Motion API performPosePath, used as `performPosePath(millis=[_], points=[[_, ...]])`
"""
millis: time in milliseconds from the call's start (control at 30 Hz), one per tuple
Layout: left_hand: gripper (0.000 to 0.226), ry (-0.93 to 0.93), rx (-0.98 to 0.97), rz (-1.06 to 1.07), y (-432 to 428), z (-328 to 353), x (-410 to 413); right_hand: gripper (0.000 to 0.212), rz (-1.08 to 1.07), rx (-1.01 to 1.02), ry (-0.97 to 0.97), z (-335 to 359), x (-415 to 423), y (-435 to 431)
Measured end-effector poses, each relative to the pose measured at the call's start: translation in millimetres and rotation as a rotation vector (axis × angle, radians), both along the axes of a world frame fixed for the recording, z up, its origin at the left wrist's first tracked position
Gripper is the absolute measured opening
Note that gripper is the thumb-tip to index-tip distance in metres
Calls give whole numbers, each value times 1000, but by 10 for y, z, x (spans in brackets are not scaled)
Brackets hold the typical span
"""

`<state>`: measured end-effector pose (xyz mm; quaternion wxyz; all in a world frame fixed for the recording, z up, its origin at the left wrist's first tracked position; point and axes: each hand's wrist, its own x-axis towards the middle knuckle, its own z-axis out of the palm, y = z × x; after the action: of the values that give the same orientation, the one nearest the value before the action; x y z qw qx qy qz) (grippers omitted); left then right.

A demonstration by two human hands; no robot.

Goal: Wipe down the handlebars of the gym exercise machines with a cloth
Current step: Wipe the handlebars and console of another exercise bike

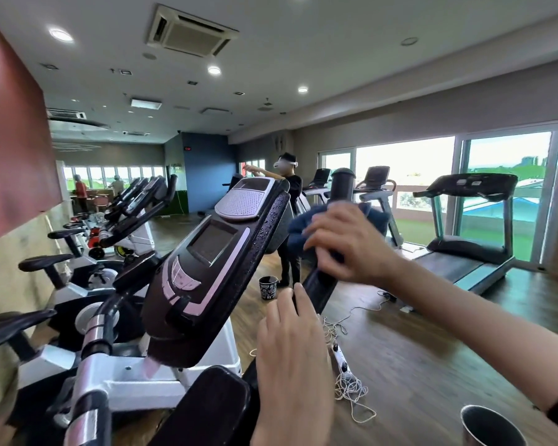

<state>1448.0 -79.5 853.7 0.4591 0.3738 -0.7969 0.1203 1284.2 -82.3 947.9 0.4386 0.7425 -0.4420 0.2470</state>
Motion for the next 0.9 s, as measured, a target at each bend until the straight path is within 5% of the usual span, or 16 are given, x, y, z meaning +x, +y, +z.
performPosePath(millis=[100, 267, 367, 533, 700, 800, 900], points=[[37, 23, -31, 6, -9, -9, 8, 29, 89, 82, -147, -371, 151, 131], [46, -40, -60, 64, 52, 2, 77, 36, -90, 162, 158, 44, -85, 79], [39, -83, -88, 122, 98, -25, 149, 35, -195, 144, 160, 263, -127, 2], [58, -171, -69, 216, 159, -40, 248, 28, -104, 133, -38, -36, 63, 55], [47, -185, -137, 207, 209, 18, 361, 30, 41, 93, -265, -462, 387, 148], [36, -226, -123, 214, 219, 44, 442, 30, 58, 109, -182, -444, 359, 149], [48, -267, -71, 177, 187, 47, 493, 31, -33, 91, -36, -216, 147, 78]])
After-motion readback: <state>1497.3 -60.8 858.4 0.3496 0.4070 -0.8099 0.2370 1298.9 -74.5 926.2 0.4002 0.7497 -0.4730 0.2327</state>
